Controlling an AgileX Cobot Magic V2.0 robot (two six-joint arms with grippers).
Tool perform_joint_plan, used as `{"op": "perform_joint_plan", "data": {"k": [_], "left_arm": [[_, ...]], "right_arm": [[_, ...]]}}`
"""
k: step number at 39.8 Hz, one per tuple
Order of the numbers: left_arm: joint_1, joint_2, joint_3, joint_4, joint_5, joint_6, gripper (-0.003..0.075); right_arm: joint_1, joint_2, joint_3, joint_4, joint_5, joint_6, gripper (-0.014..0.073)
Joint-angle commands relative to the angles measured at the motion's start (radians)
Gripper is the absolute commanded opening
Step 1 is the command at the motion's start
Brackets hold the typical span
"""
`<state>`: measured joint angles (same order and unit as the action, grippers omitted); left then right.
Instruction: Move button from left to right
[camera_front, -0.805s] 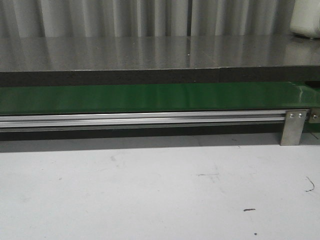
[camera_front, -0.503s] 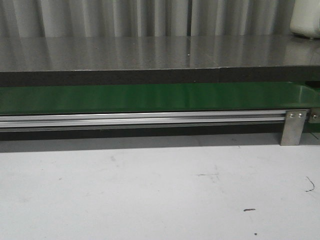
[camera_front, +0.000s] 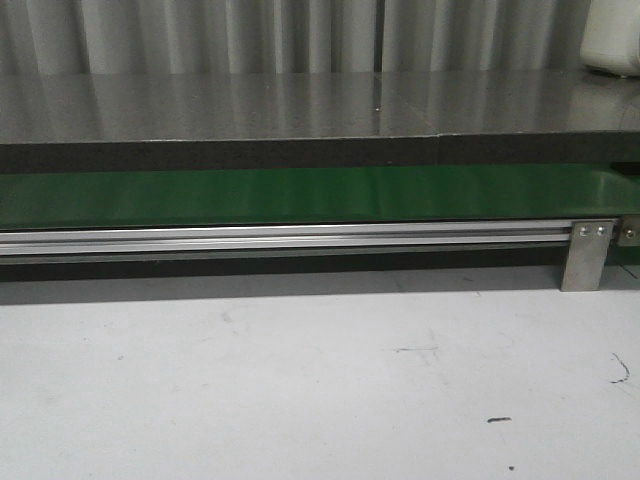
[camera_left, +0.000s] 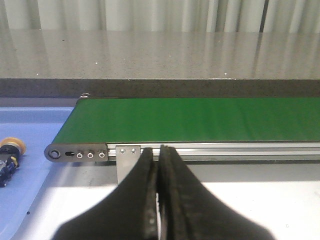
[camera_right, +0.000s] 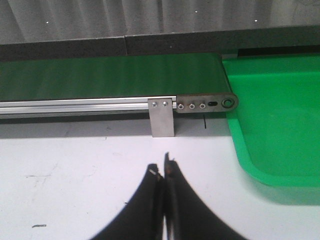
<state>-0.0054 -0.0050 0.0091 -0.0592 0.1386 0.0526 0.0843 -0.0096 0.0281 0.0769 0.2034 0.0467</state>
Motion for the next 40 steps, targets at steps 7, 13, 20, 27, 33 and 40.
{"op": "perform_joint_plan", "data": {"k": [7, 13, 20, 27, 33, 40], "left_arm": [[-0.008, -0.017, 0.028, -0.008, -0.092, -0.009, -0.0021], [-0.008, -0.017, 0.028, -0.008, -0.110, -0.009, -0.0021], [-0.008, -0.017, 0.028, -0.008, -0.264, -0.009, -0.0021], [-0.008, -0.015, -0.041, -0.008, -0.377, -0.009, -0.0021], [-0.008, 0.048, -0.186, 0.008, -0.231, -0.009, -0.0021], [-0.008, 0.242, -0.365, 0.025, -0.009, -0.009, -0.0021]], "right_arm": [[0.002, -0.018, -0.010, -0.011, -0.073, -0.004, -0.0068], [0.002, -0.018, -0.010, -0.011, -0.102, -0.004, -0.0068], [0.002, -0.018, -0.024, -0.011, -0.203, -0.004, -0.0068], [0.002, -0.017, -0.143, -0.011, -0.192, -0.004, -0.0068], [0.002, 0.043, -0.303, -0.011, -0.081, -0.004, -0.0068], [0.002, 0.242, -0.478, -0.011, 0.045, -0.004, -0.0068]]}}
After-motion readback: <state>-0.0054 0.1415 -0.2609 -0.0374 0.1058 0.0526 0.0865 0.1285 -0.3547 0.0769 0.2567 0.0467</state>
